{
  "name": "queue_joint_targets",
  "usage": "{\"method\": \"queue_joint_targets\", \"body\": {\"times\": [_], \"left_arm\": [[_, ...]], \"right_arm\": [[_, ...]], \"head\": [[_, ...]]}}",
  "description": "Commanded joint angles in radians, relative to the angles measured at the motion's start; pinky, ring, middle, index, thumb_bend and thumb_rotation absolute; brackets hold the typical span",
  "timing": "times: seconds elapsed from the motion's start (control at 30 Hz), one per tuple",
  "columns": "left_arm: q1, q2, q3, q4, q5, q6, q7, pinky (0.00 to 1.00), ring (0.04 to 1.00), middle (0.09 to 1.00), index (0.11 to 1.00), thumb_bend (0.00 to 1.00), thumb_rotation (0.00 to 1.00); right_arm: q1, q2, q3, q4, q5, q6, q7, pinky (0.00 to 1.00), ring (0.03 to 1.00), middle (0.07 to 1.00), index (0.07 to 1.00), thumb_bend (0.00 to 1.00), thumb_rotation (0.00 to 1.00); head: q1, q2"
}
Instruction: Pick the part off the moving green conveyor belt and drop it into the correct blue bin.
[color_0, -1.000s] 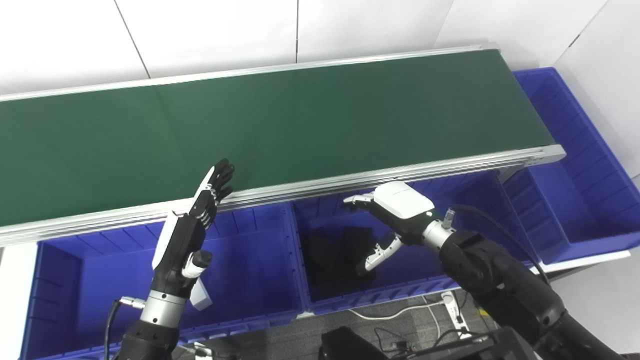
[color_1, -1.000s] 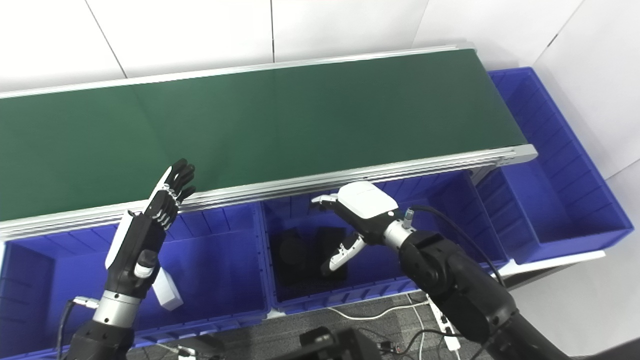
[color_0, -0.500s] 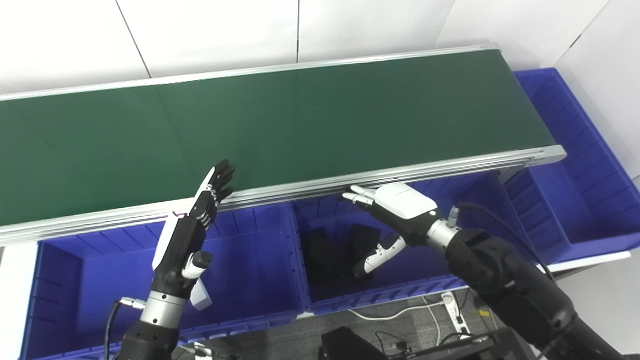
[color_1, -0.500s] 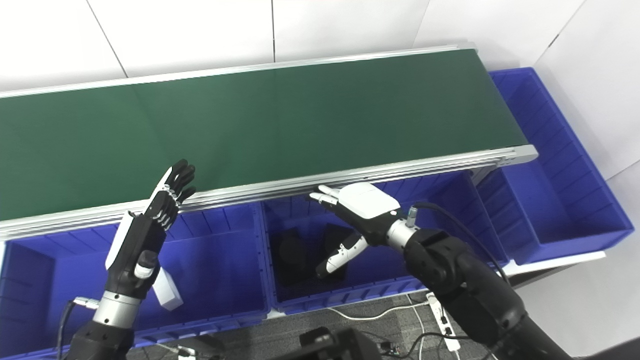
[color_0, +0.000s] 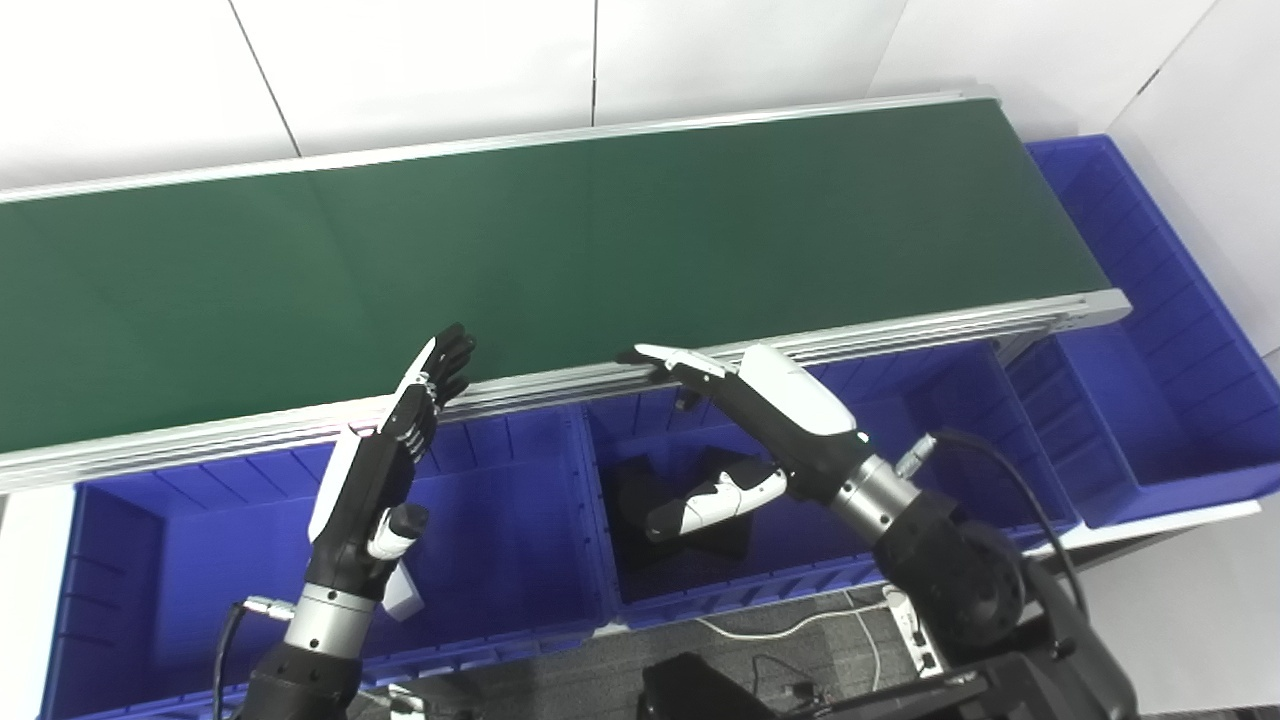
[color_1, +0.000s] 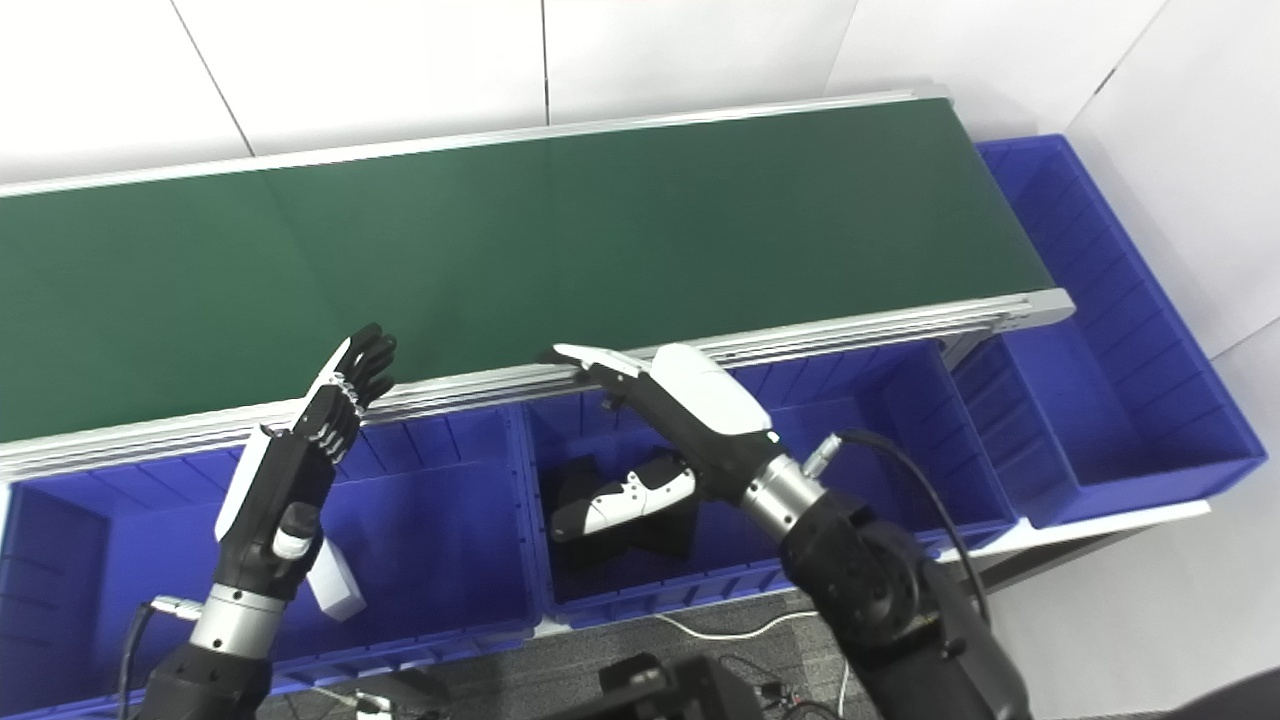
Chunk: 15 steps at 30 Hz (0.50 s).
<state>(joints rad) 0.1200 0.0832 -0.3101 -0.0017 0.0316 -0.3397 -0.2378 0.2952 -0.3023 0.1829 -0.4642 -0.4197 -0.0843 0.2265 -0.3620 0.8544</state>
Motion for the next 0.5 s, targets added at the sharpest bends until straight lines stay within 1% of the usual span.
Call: {"method": "queue_joint_targets", "body": {"times": [0.0,0.03,0.07,0.1,0.13,0.17,0.2,0.23,0.27,0.3,0.33,0.4,0.43,0.47], "left_arm": [[-0.006,-0.011,-0.001,0.004,0.014,-0.054,0.005,0.93,0.954,0.946,0.945,1.0,1.0],[-0.006,-0.013,0.0,0.013,0.017,-0.063,0.008,0.92,0.955,0.947,0.946,1.0,1.0],[-0.006,-0.015,0.001,0.023,0.021,-0.074,0.011,0.92,0.955,0.947,0.946,1.0,1.0],[-0.006,-0.017,0.002,0.03,0.024,-0.081,0.013,0.92,0.955,0.947,0.946,1.0,1.0],[-0.005,-0.018,0.003,0.038,0.031,-0.093,0.016,0.92,0.955,0.946,0.946,1.0,1.0],[-0.005,-0.019,0.003,0.044,0.036,-0.101,0.018,0.91,0.953,0.943,0.944,1.0,1.0],[-0.003,-0.019,0.003,0.052,0.046,-0.111,0.023,0.91,0.952,0.941,0.943,1.0,1.0],[-0.001,-0.02,0.003,0.058,0.052,-0.117,0.027,0.91,0.952,0.941,0.943,1.0,1.0],[0.002,-0.02,0.002,0.063,0.067,-0.122,0.036,0.91,0.952,0.94,0.942,1.0,1.0],[0.005,-0.02,0.001,0.067,0.077,-0.126,0.043,0.89,0.946,0.936,0.943,1.0,1.0],[0.008,-0.018,0.0,0.071,0.082,-0.128,0.051,0.88,0.943,0.934,0.943,1.0,1.0],[0.013,-0.014,-0.002,0.077,0.102,-0.129,0.066,0.87,0.938,0.928,0.936,1.0,1.0],[0.016,-0.011,-0.001,0.076,0.114,-0.129,0.075,0.86,0.933,0.926,0.933,1.0,1.0],[0.018,-0.01,-0.002,0.075,0.122,-0.129,0.081,0.85,0.929,0.924,0.931,1.0,1.0]], "right_arm": [[0.002,0.007,0.003,-0.005,0.047,-0.106,-0.036,0.7,0.847,0.902,0.901,1.0,0.75],[0.003,0.014,0.006,0.003,0.063,-0.127,-0.041,0.72,0.851,0.904,0.9,1.0,0.77],[0.002,0.026,0.009,0.02,0.08,-0.152,-0.051,0.73,0.852,0.904,0.9,1.0,0.79],[0.001,0.034,0.01,0.031,0.092,-0.17,-0.058,0.74,0.852,0.903,0.901,1.0,0.8],[-0.003,0.051,0.009,0.056,0.097,-0.194,-0.076,0.74,0.852,0.902,0.901,1.0,0.81],[-0.006,0.063,0.008,0.074,0.101,-0.212,-0.09,0.73,0.838,0.894,0.901,1.0,0.83],[-0.014,0.08,0.006,0.115,0.11,-0.239,-0.108,0.73,0.844,0.899,0.902,1.0,0.85],[-0.019,0.092,0.005,0.144,0.117,-0.258,-0.121,0.73,0.846,0.9,0.902,1.0,0.85],[-0.028,0.105,0.001,0.201,0.12,-0.297,-0.142,0.74,0.849,0.903,0.902,1.0,0.86],[-0.035,0.115,-0.002,0.241,0.12,-0.326,-0.158,0.74,0.857,0.908,0.903,1.0,0.88],[-0.044,0.127,-0.005,0.302,0.118,-0.356,-0.184,0.74,0.861,0.91,0.903,1.0,0.9],[-0.055,0.136,-0.002,0.397,0.129,-0.381,-0.225,0.79,0.896,0.931,0.913,1.0,0.93],[-0.059,0.136,0.002,0.43,0.136,-0.385,-0.246,0.83,0.916,0.944,0.916,1.0,0.94],[-0.06,0.134,0.008,0.446,0.141,-0.385,-0.26,0.84,0.923,0.947,0.917,1.0,0.94]], "head": [[0.028,-0.01],[0.028,-0.01],[0.06,-0.023],[0.06,-0.023],[0.094,-0.037],[0.094,-0.037],[0.135,-0.069],[0.135,-0.069],[0.166,-0.094],[0.166,-0.094],[0.19,-0.114],[0.206,-0.123],[0.212,-0.125],[0.22,-0.127]]}}
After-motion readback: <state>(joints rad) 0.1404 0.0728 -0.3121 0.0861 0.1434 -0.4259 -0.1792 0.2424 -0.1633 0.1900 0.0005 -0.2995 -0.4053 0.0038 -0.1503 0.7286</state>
